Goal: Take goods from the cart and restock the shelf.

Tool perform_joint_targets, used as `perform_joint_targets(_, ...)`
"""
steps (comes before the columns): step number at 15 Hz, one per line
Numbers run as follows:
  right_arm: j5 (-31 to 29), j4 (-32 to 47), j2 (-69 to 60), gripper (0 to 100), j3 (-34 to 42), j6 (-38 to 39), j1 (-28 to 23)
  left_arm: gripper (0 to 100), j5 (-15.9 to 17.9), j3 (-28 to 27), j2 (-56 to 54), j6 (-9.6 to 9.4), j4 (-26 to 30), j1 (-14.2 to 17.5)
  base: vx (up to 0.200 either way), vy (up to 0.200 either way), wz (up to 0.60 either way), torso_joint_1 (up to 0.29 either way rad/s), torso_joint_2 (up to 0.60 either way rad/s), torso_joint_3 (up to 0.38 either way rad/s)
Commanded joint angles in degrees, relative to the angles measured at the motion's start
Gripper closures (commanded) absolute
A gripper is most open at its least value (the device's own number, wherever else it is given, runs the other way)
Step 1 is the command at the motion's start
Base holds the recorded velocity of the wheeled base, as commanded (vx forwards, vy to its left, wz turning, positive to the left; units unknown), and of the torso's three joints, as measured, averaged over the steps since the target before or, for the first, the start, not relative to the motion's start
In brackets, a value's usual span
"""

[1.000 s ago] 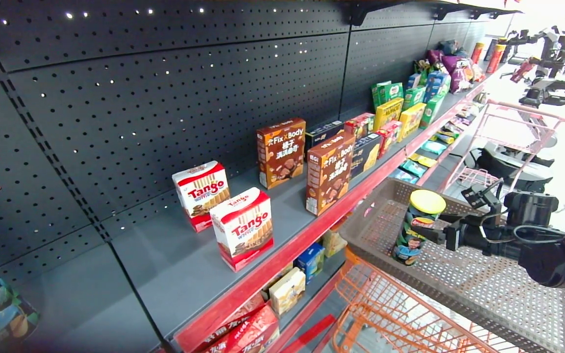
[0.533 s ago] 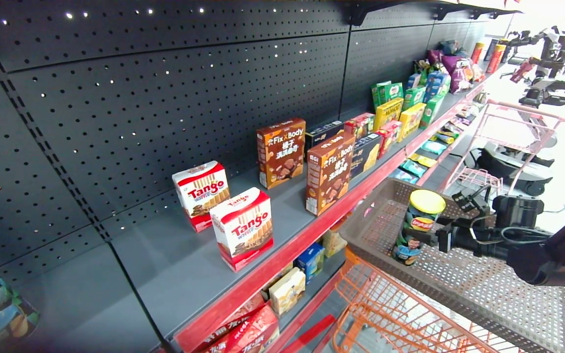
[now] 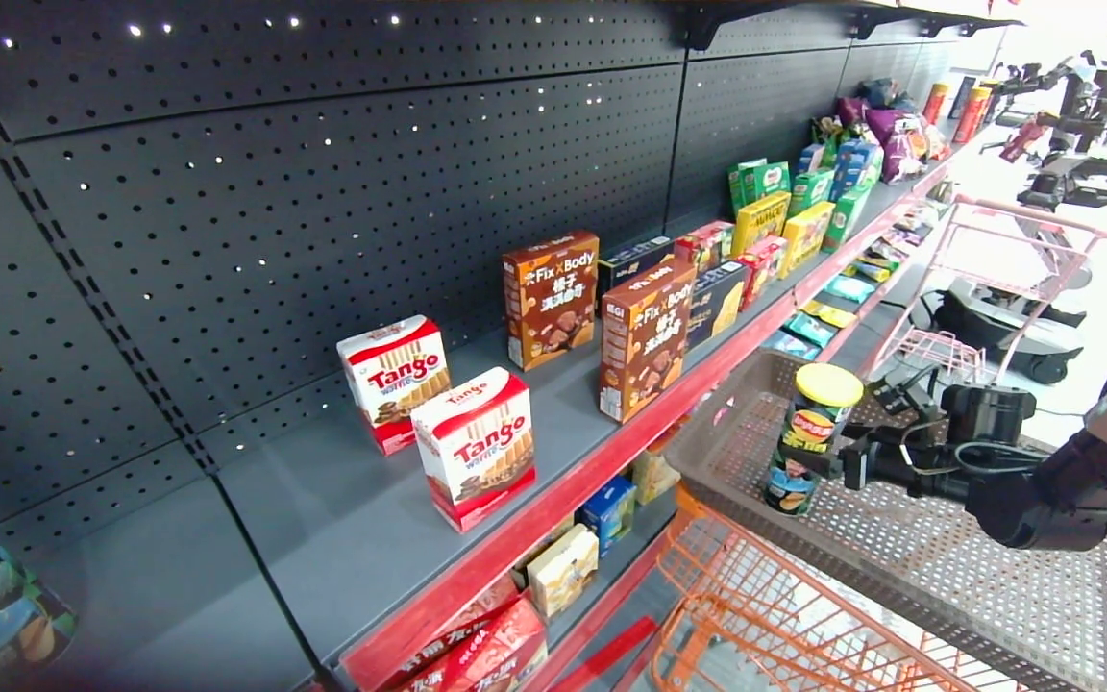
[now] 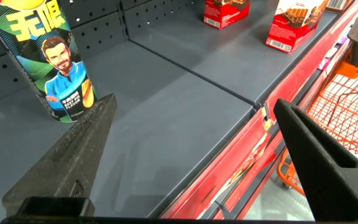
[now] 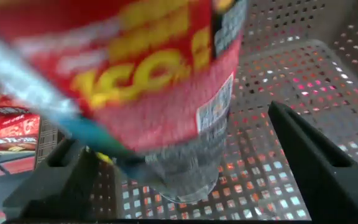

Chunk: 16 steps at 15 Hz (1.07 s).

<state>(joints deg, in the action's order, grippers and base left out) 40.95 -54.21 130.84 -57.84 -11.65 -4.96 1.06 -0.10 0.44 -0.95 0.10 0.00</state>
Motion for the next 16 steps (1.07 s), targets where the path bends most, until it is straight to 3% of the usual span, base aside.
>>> perform_joint_targets(1,0.9,0.1,1.3,0,-1.4,0.0,0.0,0,0.0,0.0,0.0,-0.02,0.0,0.0,0.0,0.0,0.0,0.0,0.0,0.0)
perform_joint_targets(3,1.3,0.2,1.7,0,-2.7,0.0,0.2,0,0.0,0.0,0.1,-0.02,0.0,0.0,0.0,0.0,0.0,0.0,0.0,0.0)
perform_joint_targets(4,1.6,0.2,2.0,100,-3.4,0.0,0.7,0,0.0,0.0,0.1,-0.02,0.0,0.0,0.0,0.0,0.0,0.0,0.0,0.0)
perform_joint_targets(13,3.3,3.4,-5.1,100,-3.3,0.4,0.0,0,0.0,0.0,0.0,-0.02,0.0,0.0,0.0,0.0,0.0,0.0,0.0,0.0)
perform_joint_targets(16,2.8,4.6,-13.0,100,3.4,0.7,-1.2,0,0.0,0.0,0.1,-0.02,0.0,0.0,0.0,0.0,0.0,0.0,0.0,0.0)
